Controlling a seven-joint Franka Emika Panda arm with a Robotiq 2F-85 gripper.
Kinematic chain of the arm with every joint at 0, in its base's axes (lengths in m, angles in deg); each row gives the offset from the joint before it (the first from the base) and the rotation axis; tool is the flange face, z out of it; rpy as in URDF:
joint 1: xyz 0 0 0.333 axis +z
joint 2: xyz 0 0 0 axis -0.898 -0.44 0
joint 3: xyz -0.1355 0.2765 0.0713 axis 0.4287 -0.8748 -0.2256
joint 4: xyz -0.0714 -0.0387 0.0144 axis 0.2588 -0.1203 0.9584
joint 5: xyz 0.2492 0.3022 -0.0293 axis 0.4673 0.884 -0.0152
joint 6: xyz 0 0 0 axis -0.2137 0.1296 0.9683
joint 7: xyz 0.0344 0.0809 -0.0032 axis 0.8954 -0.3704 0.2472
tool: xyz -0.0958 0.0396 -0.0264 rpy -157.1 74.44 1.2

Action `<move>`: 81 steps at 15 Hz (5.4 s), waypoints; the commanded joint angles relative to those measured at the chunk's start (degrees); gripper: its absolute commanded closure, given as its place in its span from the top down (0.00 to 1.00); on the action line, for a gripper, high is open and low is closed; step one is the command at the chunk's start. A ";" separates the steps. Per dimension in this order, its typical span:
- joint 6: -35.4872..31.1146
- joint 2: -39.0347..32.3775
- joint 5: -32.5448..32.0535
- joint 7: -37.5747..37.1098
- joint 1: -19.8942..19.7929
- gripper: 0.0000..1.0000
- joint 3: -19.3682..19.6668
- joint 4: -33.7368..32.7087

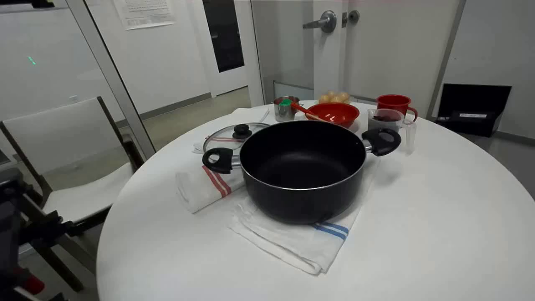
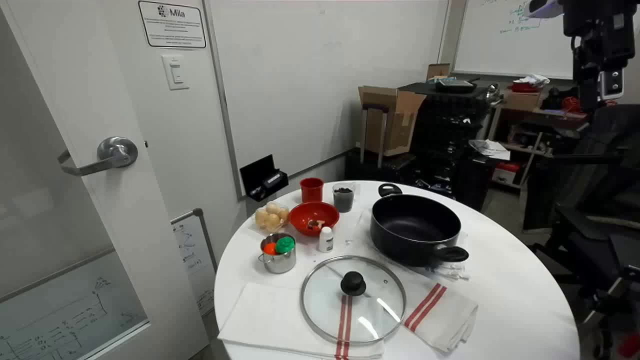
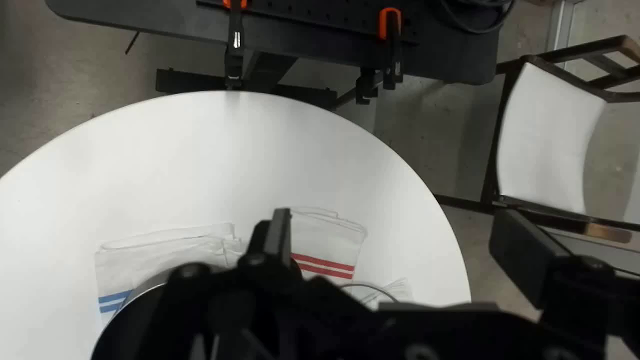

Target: Put the glass lid on the black pot

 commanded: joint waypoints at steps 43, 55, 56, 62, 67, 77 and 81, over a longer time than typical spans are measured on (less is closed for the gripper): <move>-20.41 -66.65 -10.12 -16.58 10.02 1.00 -17.35 -51.19; -20.74 -82.31 -9.87 -17.33 9.98 1.00 -16.22 -66.33; -20.54 -83.24 -9.95 -17.20 10.01 1.00 -16.11 -67.25; -19.72 -87.11 -9.86 -16.80 10.09 1.00 -16.07 -71.45; -19.21 -88.86 -9.73 -16.84 10.01 1.00 -16.00 -73.69; -20.05 -87.39 -9.40 -16.74 9.49 1.00 -15.94 -70.86; -19.93 -86.98 -9.26 -16.35 9.33 1.00 -16.22 -70.17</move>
